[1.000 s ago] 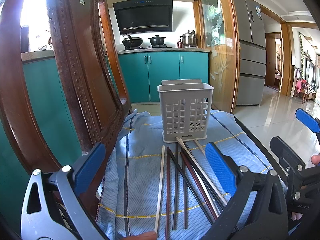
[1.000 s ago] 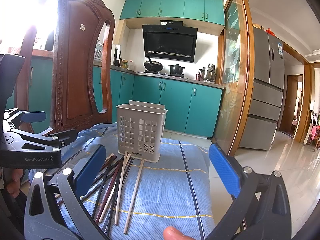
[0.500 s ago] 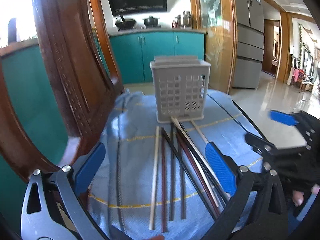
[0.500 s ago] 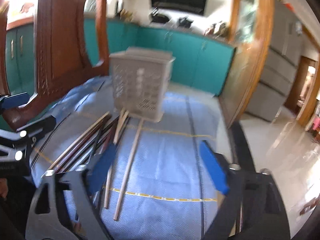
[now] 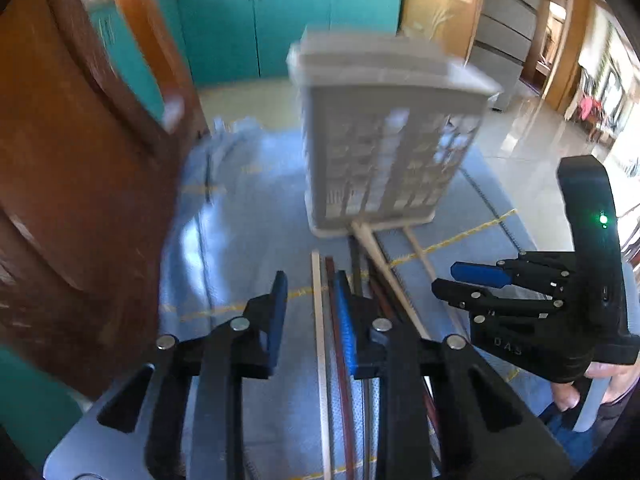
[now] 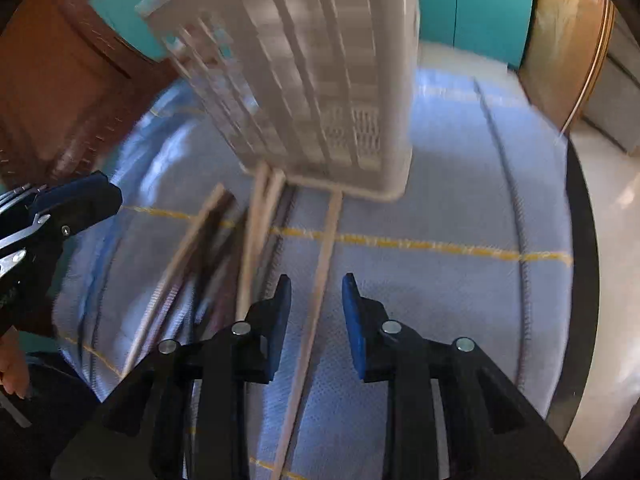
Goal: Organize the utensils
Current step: 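Lower the left tool over the chopsticks while the right tool lowers over a light wooden chopstick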
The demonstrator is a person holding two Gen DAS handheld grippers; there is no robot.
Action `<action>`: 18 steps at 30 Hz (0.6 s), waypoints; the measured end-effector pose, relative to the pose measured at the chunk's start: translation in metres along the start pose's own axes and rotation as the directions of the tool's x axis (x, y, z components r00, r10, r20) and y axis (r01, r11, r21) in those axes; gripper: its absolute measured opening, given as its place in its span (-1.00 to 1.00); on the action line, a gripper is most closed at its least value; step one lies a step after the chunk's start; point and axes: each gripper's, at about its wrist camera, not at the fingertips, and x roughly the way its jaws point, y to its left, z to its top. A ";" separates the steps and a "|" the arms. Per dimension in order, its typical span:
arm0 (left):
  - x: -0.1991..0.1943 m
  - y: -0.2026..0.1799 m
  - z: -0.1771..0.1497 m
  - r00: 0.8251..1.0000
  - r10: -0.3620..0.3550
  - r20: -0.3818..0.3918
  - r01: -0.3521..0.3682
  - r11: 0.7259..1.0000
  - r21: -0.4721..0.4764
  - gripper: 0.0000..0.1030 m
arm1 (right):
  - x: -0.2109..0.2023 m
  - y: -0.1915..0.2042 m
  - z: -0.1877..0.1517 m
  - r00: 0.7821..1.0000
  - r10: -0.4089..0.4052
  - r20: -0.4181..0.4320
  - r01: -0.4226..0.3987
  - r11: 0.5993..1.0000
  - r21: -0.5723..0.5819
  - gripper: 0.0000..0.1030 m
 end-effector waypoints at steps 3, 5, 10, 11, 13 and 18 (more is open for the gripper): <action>0.025 0.005 -0.008 0.991 -0.048 -0.123 0.040 0.997 -0.070 -0.52 | 0.010 0.006 0.004 0.999 -0.047 -0.002 0.047 0.998 -0.033 -0.47; 0.031 0.001 -0.010 0.988 -0.065 -0.140 0.054 0.995 -0.080 -0.52 | 0.012 0.014 0.002 0.995 -0.096 0.000 0.096 0.993 -0.073 -0.79; 0.036 -0.006 -0.014 0.990 -0.018 -0.137 0.012 0.999 -0.044 -0.52 | 0.007 0.019 -0.007 0.990 -0.140 -0.008 0.139 0.985 -0.104 -0.82; 0.036 -0.006 -0.016 0.991 -0.017 -0.136 0.010 0.999 -0.048 -0.52 | 0.005 0.018 -0.010 0.987 -0.158 -0.005 0.157 0.982 -0.109 -0.82; 0.035 -0.005 -0.019 0.991 0.005 -0.133 -0.011 0.999 -0.047 -0.52 | 0.001 0.012 -0.018 0.986 -0.169 -0.007 0.167 0.980 -0.108 -0.82; 0.042 0.009 -0.024 0.988 0.050 -0.149 -0.060 0.996 -0.060 -0.52 | -0.004 0.000 -0.022 0.987 -0.160 -0.017 0.158 0.984 -0.086 -0.82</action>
